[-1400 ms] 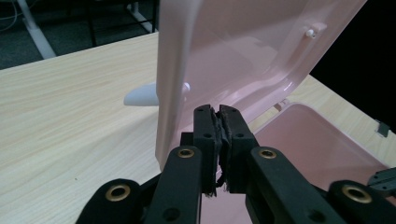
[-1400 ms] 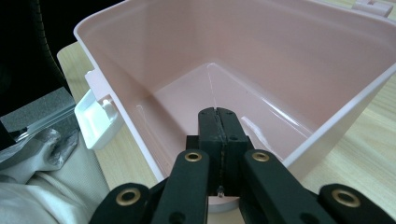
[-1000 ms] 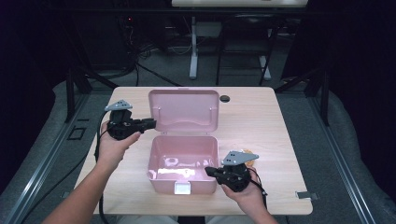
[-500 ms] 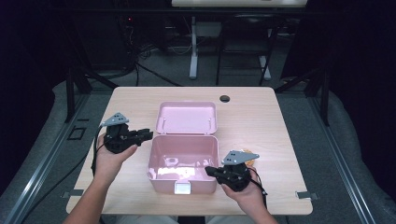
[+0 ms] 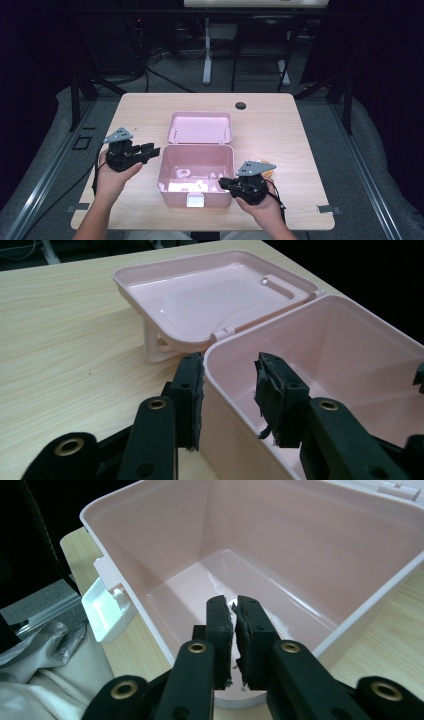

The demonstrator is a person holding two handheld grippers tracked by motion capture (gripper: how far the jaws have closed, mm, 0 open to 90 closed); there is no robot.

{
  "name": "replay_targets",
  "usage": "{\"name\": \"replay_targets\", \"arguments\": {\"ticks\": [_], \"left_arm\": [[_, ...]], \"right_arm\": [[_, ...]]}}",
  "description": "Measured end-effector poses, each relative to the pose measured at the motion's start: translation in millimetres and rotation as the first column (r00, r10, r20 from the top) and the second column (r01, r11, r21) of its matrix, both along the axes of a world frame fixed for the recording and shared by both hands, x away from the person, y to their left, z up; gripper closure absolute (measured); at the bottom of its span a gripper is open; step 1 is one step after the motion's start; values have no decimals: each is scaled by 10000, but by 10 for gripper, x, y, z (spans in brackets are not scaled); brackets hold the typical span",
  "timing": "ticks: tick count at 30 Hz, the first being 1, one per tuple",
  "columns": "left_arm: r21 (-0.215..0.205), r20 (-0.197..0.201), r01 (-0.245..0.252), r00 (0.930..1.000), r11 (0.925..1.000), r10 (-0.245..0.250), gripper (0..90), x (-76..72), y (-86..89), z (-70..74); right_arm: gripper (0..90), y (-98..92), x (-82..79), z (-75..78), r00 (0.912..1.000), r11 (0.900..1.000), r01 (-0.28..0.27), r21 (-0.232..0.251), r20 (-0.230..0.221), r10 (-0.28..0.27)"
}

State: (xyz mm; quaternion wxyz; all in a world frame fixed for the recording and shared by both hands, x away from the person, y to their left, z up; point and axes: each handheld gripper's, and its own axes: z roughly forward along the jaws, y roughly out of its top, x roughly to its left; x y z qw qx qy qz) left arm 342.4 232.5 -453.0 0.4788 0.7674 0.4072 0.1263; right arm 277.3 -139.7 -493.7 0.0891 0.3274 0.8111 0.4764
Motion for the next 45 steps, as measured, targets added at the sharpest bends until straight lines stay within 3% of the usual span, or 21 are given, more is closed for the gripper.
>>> {"name": "replay_targets", "arguments": {"ticks": [8, 13, 17, 30, 39, 44, 45], "left_arm": [[5, -401, -20, 9992, 10000, 20, 572, -56, 74, -74], [242, -347, 87, 9994, 9997, -79, 527, -71, 56, -74], [242, -245, 123, 9996, 9996, -117, 511, -85, 46, -58], [385, -98, 78, 9999, 9992, -74, 509, -117, 72, -4], [491, -91, 210, 9997, 9986, -205, 514, -136, 68, 20], [466, -82, 200, 9998, 9987, -196, 515, -134, 69, 17], [454, -72, 158, 9999, 9988, -155, 515, -131, 68, 18]], "right_arm": [[722, -26, -10, 143, 10000, 9998, 50, 170, 1, -50], [593, -80, 20, 271, 9994, 9989, 294, 361, 170, -300], [549, -124, 75, 331, 9991, 9991, 389, 158, 180, -392], [510, -232, 221, 432, 9983, 9966, 550, -610, 201, -539], [519, -307, 337, 449, 9976, 9916, 681, -1099, -19, -687], [548, -380, 417, 456, 9954, 9889, 765, -1277, -475, -831], [545, -415, 455, 461, 9932, 9848, 847, -1515, -661, -956]]}}
